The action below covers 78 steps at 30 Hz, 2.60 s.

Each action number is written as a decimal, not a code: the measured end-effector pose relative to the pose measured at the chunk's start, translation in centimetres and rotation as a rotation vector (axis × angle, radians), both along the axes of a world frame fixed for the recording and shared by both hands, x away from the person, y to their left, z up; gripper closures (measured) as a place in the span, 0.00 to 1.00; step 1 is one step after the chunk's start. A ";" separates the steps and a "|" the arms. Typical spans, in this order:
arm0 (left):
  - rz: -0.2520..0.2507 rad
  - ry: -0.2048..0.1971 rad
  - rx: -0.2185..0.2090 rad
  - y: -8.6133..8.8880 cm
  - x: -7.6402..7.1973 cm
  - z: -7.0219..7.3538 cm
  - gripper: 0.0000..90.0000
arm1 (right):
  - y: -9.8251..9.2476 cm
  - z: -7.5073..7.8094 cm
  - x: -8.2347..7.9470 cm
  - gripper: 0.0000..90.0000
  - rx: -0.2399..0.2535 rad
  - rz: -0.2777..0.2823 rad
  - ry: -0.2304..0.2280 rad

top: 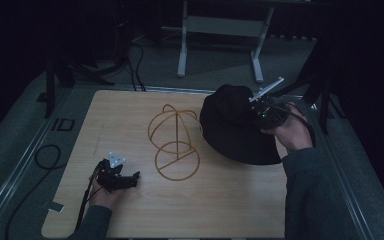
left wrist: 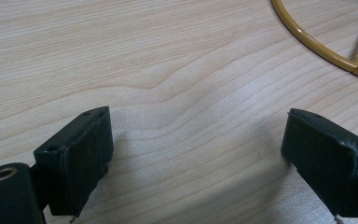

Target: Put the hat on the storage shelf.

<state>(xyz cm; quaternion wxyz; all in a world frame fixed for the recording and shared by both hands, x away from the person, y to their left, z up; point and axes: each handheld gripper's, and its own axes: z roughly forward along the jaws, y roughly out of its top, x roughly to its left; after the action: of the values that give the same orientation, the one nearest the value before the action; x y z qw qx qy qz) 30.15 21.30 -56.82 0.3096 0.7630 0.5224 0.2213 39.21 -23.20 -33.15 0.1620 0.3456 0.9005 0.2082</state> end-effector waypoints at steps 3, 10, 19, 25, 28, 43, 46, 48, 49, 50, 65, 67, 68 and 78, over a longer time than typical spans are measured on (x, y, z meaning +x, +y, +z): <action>0.000 0.000 0.000 0.0 0.0 0.0 0.10 | -0.2 0.3 -0.1 0.97 0.002 -0.002 -0.001; 0.000 0.000 0.000 0.0 0.0 0.0 0.11 | -0.4 1.0 -0.2 0.97 0.011 -0.005 -0.012; 0.000 0.000 0.000 0.0 0.0 0.0 0.11 | -0.4 1.4 -0.3 0.97 0.005 0.002 -0.011; 0.000 0.000 0.001 0.0 0.0 0.0 0.11 | -0.5 1.8 -0.4 0.97 0.013 0.000 -0.017; -0.001 0.000 0.001 0.0 0.0 0.0 0.11 | -0.6 2.0 -0.4 0.97 0.012 0.002 -0.020; -0.001 0.000 0.001 0.0 0.0 0.0 0.10 | -1.1 3.5 -0.8 0.97 0.022 0.003 -0.042; 0.000 -0.001 0.000 0.0 0.0 0.0 0.11 | -1.1 3.7 -0.8 0.97 0.021 0.011 -0.038; -0.001 0.000 0.001 0.0 0.0 0.0 0.11 | -1.1 3.9 -0.8 0.97 0.020 0.013 -0.042; -0.001 0.000 0.002 0.0 0.0 0.0 0.11 | -1.1 4.0 -0.9 0.97 0.023 0.015 -0.043; -0.001 0.000 0.002 0.0 0.0 0.0 0.10 | -1.1 4.1 -0.9 0.97 0.027 0.016 -0.044; -0.002 -0.001 0.004 0.0 0.0 0.0 0.10 | -1.2 5.1 -1.3 0.97 0.047 0.037 -0.056; -0.002 -0.002 0.004 0.0 0.0 0.0 0.10 | -1.2 5.3 -1.4 0.97 0.047 0.045 -0.060; -0.002 -0.001 0.004 0.0 0.0 0.0 0.10 | -1.2 5.4 -1.4 0.97 0.048 0.046 -0.062; -0.002 -0.002 0.003 0.0 0.0 0.0 0.11 | -0.8 6.0 -1.6 0.97 0.068 0.074 -0.076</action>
<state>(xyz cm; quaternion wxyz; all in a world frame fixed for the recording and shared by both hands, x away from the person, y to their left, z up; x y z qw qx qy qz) 30.17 21.32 -56.82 0.3093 0.7638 0.5209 0.2227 37.58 -23.99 -27.16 0.1764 0.3093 0.8983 0.2575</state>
